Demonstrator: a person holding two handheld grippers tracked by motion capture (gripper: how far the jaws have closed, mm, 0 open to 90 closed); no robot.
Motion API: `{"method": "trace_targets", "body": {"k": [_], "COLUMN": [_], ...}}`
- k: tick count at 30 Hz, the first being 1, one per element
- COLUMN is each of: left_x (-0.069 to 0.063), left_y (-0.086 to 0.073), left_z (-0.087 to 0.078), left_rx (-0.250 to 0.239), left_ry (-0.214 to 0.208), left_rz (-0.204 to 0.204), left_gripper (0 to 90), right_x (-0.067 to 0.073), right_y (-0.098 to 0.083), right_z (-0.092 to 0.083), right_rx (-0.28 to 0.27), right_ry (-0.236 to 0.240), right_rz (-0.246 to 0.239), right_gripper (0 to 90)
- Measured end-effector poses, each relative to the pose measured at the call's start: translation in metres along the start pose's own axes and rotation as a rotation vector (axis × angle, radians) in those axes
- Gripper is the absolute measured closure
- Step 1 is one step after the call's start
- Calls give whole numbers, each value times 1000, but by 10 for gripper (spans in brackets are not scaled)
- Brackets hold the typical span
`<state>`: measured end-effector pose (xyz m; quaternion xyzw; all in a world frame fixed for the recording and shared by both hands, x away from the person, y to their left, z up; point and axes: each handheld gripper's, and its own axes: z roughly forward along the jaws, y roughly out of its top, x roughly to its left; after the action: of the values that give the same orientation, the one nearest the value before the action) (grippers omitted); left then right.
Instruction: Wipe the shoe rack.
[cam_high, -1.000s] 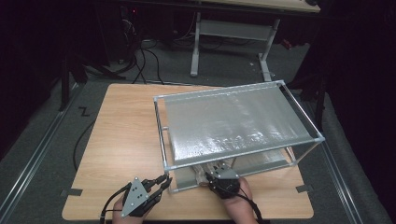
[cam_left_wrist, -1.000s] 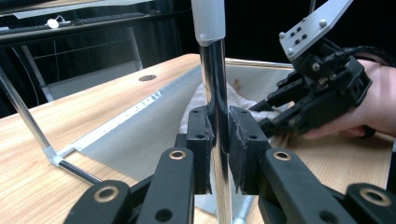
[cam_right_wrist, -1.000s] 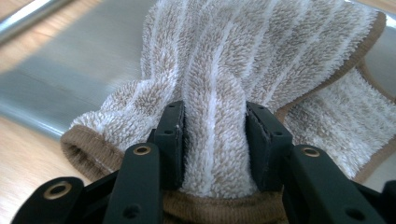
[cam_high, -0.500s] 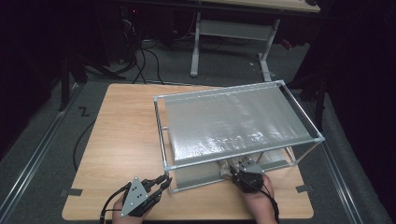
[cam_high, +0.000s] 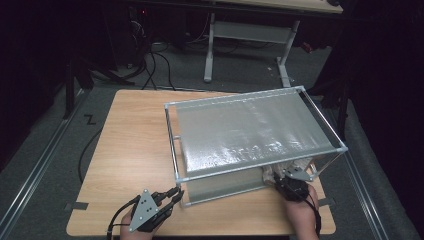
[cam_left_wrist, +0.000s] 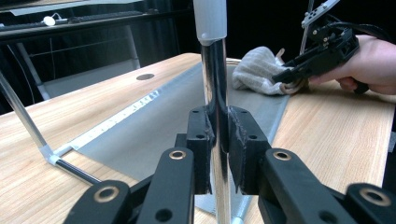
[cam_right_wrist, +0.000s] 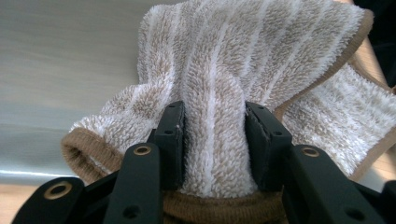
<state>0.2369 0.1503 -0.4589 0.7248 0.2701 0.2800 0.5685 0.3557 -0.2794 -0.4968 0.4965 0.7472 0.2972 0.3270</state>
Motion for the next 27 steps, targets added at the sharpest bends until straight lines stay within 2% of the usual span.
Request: {"method": "trace_targets", "body": {"k": [1,3,6,7,12,19,22,27], "left_x": [0,0,0,0,0,0,0,0], "left_y": [0,0,0,0,0,0,0,0], "left_z": [0,0,0,0,0,1,1,1], "left_rx": [0,-1,0,0,0,-1,1,0], "left_ry": [0,-1,-3,-2,-2,-4,-3,-3], "left_rz": [0,0,1,1,1,-3,-2,-3], "left_gripper": [791,790,791,791,791,790,791,792], "right_x": [-10,-19,-31,-33,-42,-44,-41,-25], "right_y": [-2,-3,-5,-5,-6,-5,-3,0], "right_z": [0,1,1,0,0,9,11,11], "right_rx": [3,2,7,7,6,23,24,13], "right_ry": [-33,-50,-90,-94,-115,-98,-81,-15], "right_rz": [11,40,58,80,97,110,94,65], "right_gripper": [607,608,611,612,617,602,600,597]}}
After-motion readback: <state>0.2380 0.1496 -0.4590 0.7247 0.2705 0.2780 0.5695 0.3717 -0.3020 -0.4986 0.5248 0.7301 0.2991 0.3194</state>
